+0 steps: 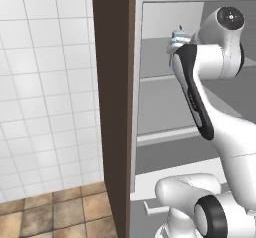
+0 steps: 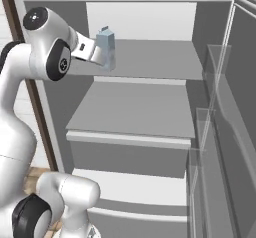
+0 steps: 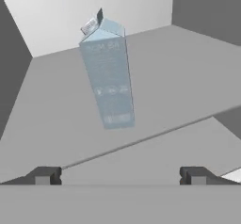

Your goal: Take a sugar cube from the saucer and place it inside the coffee. Then, grab milk from the fridge and place it next to the coffee on the counter to sweeten the coffee.

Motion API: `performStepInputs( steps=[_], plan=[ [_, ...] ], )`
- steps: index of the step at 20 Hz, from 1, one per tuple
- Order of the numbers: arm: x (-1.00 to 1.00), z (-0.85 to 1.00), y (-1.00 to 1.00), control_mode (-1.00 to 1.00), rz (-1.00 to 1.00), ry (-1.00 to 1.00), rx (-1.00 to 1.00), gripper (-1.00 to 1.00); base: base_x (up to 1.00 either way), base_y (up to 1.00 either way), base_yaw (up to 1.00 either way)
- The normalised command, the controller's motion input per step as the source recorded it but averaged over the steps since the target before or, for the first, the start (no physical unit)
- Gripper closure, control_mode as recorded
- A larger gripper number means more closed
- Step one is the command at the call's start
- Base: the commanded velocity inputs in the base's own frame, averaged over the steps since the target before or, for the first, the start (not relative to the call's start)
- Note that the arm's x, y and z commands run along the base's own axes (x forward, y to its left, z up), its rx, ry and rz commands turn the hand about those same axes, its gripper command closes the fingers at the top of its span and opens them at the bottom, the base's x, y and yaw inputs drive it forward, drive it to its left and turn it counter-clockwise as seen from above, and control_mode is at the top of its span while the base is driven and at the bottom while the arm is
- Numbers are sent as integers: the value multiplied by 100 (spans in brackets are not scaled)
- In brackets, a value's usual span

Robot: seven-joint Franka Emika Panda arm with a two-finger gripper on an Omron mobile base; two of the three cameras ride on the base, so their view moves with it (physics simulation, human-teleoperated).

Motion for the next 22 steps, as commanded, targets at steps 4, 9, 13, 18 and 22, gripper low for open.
performStepInputs(
  steps=[4,9,13,18,22],
  plan=[
    [60,-13,0,-100,0,0,-9,-100,0,0,0],
    [53,-23,-3,-100,0,-7,-15,-100,0,0,0],
    [54,-5,-2,-100,0,0,0,-100,0,0,0],
    [41,-8,-16,-100,0,0,0,-100,0,0,0],
    [11,0,-22,-100,0,-2,0,-100,0,0,0]
  ],
)
